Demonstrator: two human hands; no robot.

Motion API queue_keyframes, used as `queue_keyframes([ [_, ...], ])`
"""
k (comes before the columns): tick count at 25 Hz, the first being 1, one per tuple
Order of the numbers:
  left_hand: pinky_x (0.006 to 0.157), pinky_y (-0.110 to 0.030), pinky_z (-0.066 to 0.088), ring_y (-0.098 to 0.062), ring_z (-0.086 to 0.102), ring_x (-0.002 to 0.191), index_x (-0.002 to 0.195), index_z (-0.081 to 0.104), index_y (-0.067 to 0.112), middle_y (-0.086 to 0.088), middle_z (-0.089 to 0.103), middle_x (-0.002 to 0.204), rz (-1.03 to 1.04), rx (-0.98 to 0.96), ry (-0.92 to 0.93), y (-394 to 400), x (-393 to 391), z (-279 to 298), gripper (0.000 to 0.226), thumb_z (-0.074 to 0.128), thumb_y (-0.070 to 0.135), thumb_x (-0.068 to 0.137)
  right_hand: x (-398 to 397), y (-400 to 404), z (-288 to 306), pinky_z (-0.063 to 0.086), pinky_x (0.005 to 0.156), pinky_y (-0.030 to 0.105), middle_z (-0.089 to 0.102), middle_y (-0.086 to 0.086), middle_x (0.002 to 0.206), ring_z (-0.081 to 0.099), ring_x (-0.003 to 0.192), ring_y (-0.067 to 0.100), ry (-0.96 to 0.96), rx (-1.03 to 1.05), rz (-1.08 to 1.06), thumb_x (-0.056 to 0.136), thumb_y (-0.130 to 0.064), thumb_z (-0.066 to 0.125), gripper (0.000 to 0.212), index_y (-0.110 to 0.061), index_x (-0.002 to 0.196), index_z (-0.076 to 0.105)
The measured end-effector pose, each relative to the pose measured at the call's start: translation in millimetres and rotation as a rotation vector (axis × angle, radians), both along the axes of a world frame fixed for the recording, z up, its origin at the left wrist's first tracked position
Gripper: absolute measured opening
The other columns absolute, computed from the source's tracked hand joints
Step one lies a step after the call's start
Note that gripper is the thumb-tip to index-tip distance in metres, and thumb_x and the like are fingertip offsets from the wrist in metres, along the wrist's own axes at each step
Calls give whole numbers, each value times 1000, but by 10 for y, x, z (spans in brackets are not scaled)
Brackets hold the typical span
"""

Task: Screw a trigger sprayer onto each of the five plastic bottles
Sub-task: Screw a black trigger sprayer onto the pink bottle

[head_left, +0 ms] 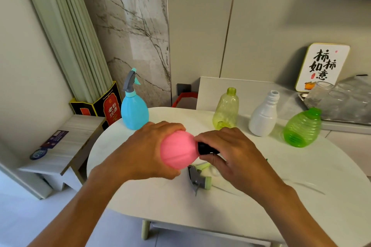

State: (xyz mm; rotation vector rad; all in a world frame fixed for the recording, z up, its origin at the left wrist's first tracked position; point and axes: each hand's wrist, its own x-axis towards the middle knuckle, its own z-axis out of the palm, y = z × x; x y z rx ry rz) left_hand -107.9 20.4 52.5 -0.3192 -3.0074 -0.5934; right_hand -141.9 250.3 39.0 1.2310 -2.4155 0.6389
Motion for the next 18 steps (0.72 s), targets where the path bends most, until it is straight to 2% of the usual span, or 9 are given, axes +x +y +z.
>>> queue_keyframes([
  [2, 88, -29, 48, -6, 43, 111, 135, 34, 43, 23, 44, 127, -11, 20, -32, -25, 5, 3, 96, 84, 54, 53, 31, -13, -2, 44, 78, 28, 71, -7, 104, 55, 90, 11, -49, -7, 1, 89, -31, 65, 29, -23, 116, 64],
  [5, 90, -39, 46, -13, 40, 118, 137, 38, 35, 12, 47, 134, 10, -81, 231, 23, 22, -18, 93, 76, 57, 56, 63, -29, 31, 48, 79, 19, 70, -12, 104, 59, 94, 7, -325, -184, -51, 88, -35, 69, 27, -32, 112, 58],
  [7, 88, -45, 46, -21, 42, 119, 136, 41, 30, 3, 50, 135, 38, -157, 427, 61, 24, -33, 90, 73, 57, 57, 34, -9, 19, 49, 81, 15, 71, -12, 103, 64, 96, 6, -409, -312, -61, 85, -29, 73, 28, -33, 109, 57],
  [8, 87, -46, 46, -23, 42, 120, 137, 40, 30, 3, 49, 136, 33, -172, 457, 80, 24, -37, 91, 74, 57, 57, 31, 1, 30, 49, 81, 16, 72, -12, 103, 64, 96, 5, -417, -336, -63, 85, -28, 74, 28, -32, 108, 58],
  [10, 93, -40, 45, -15, 37, 124, 139, 31, 38, 12, 41, 139, -24, -128, 310, 49, 18, -12, 97, 77, 60, 57, 47, 6, 20, 50, 76, 22, 71, -9, 97, 59, 90, 6, -305, -239, -59, 86, -32, 71, 24, -27, 107, 61],
  [12, 95, -26, 41, -3, 34, 120, 139, 24, 48, 27, 32, 133, -74, -37, 2, -102, 4, 42, 104, 84, 57, 54, 79, -45, -26, 46, 69, 31, 70, -4, 89, 48, 82, 9, -88, -81, -23, 87, -32, 68, 20, -21, 103, 62],
  [13, 93, -22, 42, 1, 35, 117, 137, 23, 51, 31, 31, 130, -82, -14, -81, -176, 8, 63, 105, 86, 55, 53, 88, -61, -42, 45, 69, 33, 70, -4, 87, 46, 80, 10, -4, -39, 10, 86, -31, 68, 20, -19, 101, 63],
  [15, 88, -20, 45, 1, 40, 113, 134, 27, 52, 31, 36, 126, -85, 26, -65, -262, 32, 60, 102, 87, 54, 51, 87, -73, -28, 40, 73, 31, 70, -6, 85, 47, 77, 10, 71, -38, 47, 88, -35, 65, 21, -19, 102, 64],
  [18, 83, -18, 41, -1, 39, 110, 136, 31, 42, 27, 36, 124, -100, 43, 55, -178, 48, -4, 100, 86, 53, 54, 87, -71, -10, 41, 77, 32, 72, -7, 85, 56, 75, 11, 32, -106, -19, 90, -41, 61, 30, -22, 114, 63],
])
